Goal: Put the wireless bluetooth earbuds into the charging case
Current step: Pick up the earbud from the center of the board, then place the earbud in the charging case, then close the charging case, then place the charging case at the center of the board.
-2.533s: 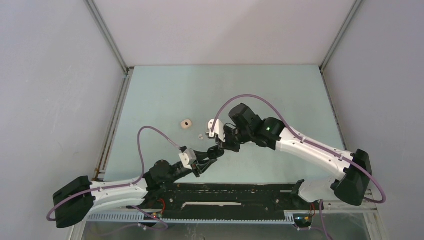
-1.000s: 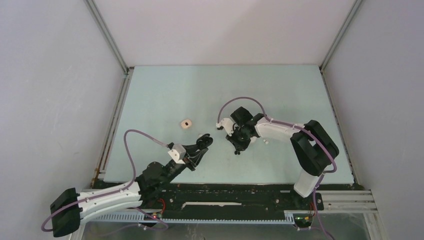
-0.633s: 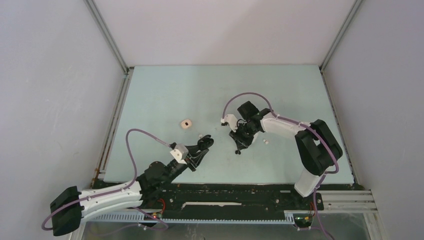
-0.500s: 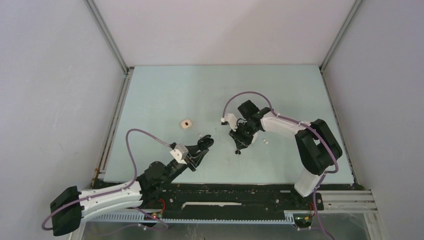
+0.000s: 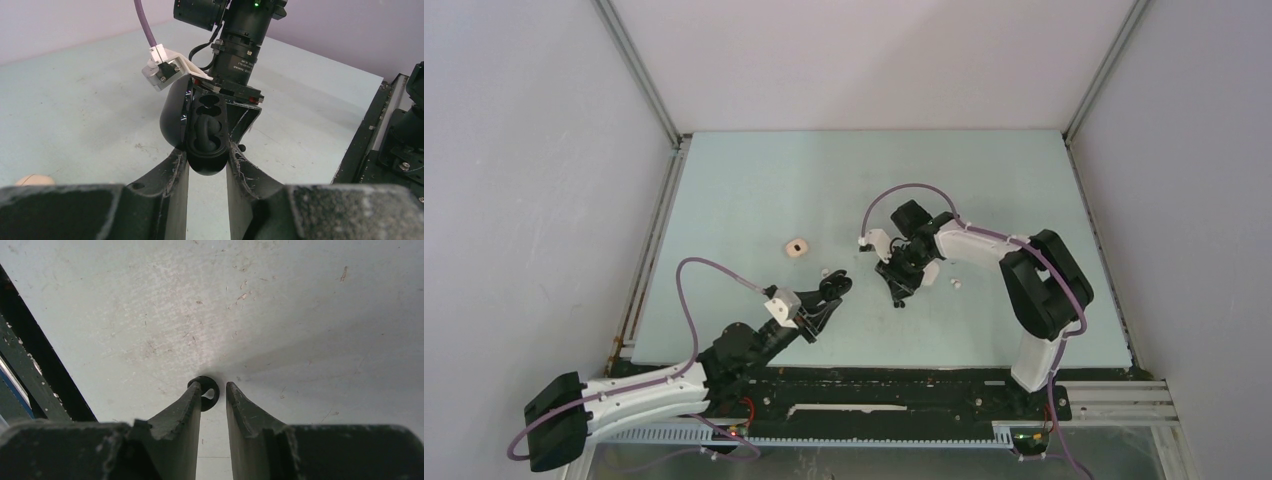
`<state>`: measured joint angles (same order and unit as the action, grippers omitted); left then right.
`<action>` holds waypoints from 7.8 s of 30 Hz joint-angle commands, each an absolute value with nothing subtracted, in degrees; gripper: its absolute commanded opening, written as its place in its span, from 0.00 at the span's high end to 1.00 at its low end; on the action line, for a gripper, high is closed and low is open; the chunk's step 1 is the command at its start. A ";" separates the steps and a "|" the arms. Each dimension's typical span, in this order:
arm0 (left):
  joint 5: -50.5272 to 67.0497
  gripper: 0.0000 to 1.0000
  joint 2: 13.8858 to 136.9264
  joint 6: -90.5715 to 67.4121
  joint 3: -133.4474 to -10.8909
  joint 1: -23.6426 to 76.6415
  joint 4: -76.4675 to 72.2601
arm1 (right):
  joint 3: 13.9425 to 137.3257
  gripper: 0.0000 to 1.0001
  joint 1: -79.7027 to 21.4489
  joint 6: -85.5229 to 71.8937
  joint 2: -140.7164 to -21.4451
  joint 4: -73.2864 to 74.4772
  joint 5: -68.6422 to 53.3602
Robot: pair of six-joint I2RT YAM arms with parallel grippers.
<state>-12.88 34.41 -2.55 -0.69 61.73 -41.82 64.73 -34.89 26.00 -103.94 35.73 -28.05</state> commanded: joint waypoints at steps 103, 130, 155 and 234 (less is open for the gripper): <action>8.41 1.00 48.97 6.36 -1.23 63.80 -45.36 | 78.90 1.00 -56.95 40.79 -84.58 60.82 -28.00; 9.93 1.00 45.17 5.19 1.67 63.90 -47.98 | 81.96 1.00 -57.43 36.78 -91.10 55.89 -30.31; 8.85 1.00 41.49 4.84 3.52 63.90 -49.17 | 81.47 0.87 -56.72 34.85 -91.38 55.71 -29.32; 0.74 0.57 95.75 -36.66 -51.35 43.81 2.19 | 50.62 0.06 -6.40 18.53 -61.96 28.31 -44.94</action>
